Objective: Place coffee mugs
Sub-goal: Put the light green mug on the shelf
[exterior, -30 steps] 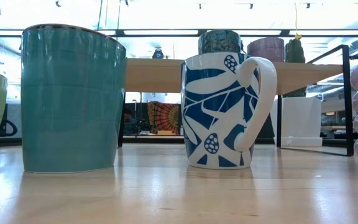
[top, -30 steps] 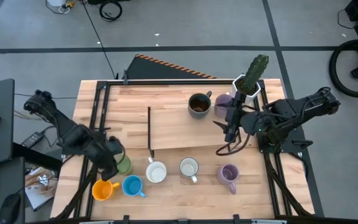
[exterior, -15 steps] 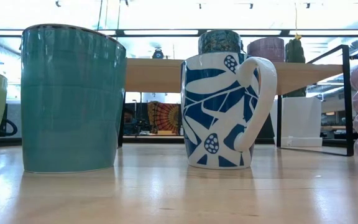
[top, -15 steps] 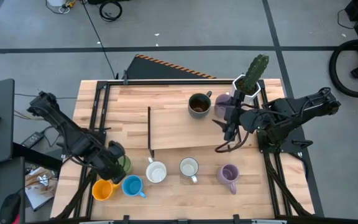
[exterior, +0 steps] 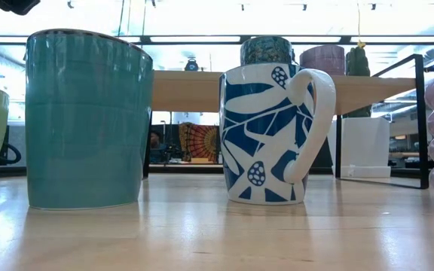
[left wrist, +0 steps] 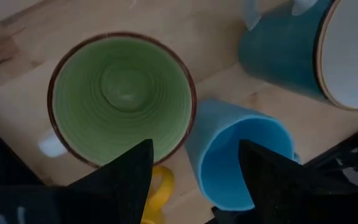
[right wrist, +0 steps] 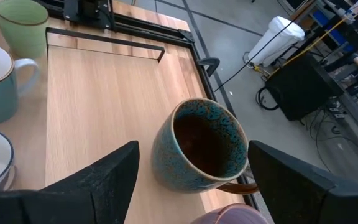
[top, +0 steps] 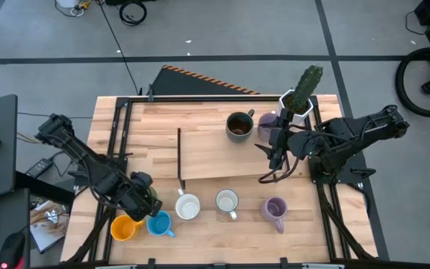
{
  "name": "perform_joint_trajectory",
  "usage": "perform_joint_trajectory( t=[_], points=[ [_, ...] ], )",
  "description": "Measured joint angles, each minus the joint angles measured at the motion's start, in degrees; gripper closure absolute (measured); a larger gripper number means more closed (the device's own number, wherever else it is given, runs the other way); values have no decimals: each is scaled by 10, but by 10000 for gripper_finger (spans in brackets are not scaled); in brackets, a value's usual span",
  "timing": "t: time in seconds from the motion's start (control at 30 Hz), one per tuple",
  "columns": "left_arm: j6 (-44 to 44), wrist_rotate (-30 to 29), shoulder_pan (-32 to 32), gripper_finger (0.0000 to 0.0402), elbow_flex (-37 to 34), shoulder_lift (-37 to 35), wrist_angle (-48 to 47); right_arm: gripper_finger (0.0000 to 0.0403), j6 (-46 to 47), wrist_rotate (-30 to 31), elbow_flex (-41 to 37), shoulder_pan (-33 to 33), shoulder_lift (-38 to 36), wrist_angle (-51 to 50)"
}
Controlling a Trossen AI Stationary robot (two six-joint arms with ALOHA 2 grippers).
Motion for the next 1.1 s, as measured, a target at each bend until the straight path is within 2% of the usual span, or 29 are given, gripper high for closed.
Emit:
perform_joint_trajectory(
  t=[0.3,0.5,0.7,1.1],
  points=[
    [14,15,11,159,0,4,8,96,-5,1,0,-3,0,-2],
    [16,7,11,159,0,4,62,97,-14,1,0,-3,0,-1],
    [17,-15,16,159,0,19,50,97,-16,-2,0,-3,0,0],
    [38,-18,24,159,1,76,19,97,-15,-4,0,-3,0,2]
  ],
)
